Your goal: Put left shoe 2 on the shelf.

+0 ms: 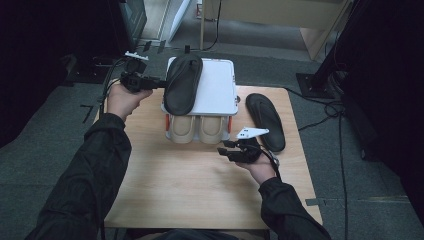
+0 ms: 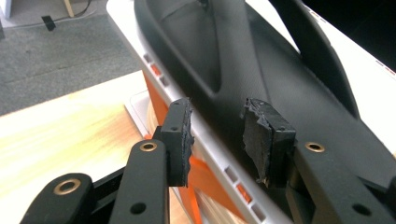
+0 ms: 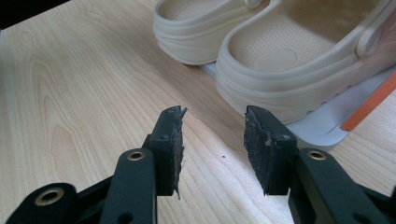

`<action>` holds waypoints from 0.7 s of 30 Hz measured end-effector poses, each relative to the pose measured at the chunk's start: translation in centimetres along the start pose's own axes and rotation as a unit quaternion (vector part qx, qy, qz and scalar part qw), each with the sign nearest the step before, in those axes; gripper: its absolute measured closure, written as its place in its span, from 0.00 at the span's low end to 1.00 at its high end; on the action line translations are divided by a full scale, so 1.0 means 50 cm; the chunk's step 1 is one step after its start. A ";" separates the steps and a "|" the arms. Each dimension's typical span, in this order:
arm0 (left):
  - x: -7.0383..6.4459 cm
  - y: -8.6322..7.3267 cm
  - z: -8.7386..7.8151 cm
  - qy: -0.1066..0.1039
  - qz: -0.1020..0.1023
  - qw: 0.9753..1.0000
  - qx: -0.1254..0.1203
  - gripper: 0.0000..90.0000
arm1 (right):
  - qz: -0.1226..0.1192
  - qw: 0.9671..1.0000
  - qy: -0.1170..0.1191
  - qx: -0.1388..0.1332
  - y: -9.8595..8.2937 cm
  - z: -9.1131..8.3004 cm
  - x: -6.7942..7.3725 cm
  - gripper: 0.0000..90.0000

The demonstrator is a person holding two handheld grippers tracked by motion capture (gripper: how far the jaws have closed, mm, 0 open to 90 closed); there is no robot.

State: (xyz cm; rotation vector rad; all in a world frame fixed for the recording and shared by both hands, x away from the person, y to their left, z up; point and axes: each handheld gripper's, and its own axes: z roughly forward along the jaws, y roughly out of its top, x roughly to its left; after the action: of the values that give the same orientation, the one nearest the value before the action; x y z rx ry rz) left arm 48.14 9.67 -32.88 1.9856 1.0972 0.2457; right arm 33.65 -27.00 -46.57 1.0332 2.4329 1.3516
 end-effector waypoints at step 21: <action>-0.013 -0.017 0.006 -0.005 0.004 1.000 -0.010 0.62 | 0.002 1.000 -0.005 -0.004 -0.001 -0.007 -0.006 0.64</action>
State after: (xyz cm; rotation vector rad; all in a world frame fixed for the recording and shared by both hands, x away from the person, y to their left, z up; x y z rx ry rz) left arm 47.36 9.23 -33.56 1.9710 1.0764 0.2503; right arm 33.69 -27.43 -46.46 1.0409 2.4177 1.3524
